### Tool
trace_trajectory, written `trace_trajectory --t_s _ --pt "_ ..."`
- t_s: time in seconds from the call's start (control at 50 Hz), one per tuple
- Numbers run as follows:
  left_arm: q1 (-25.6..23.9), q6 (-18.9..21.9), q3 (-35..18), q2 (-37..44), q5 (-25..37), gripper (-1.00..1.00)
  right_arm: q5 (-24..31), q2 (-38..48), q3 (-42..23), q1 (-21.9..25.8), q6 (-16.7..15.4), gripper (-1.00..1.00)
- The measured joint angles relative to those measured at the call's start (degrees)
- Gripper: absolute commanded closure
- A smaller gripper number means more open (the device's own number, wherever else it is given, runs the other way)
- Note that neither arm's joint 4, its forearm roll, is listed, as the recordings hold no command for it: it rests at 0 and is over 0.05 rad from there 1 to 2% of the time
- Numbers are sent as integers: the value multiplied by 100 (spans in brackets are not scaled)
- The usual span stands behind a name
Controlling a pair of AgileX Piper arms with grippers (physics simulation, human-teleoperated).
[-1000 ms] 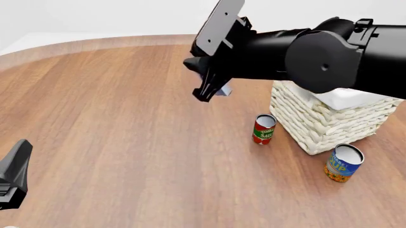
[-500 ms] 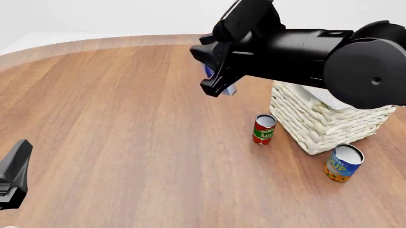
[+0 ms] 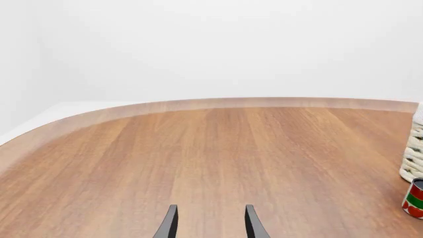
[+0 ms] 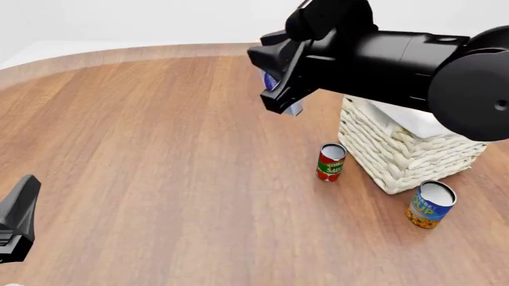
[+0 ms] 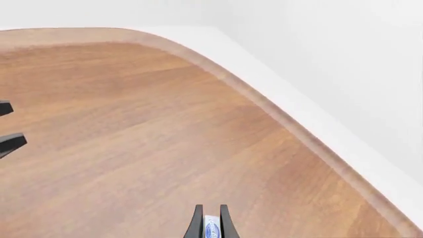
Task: Pick up the alphabet soup and the cream cheese box, and put them in the basket.
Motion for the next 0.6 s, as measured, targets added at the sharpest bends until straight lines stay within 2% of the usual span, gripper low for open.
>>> trace_trajectory --t_s 0.3,0.6 --pt "0 0 0 0 0 -100 147 47 -210 -166 22 100" --pt "0 0 0 0 0 -100 639 -217 -636 -370 200 100"
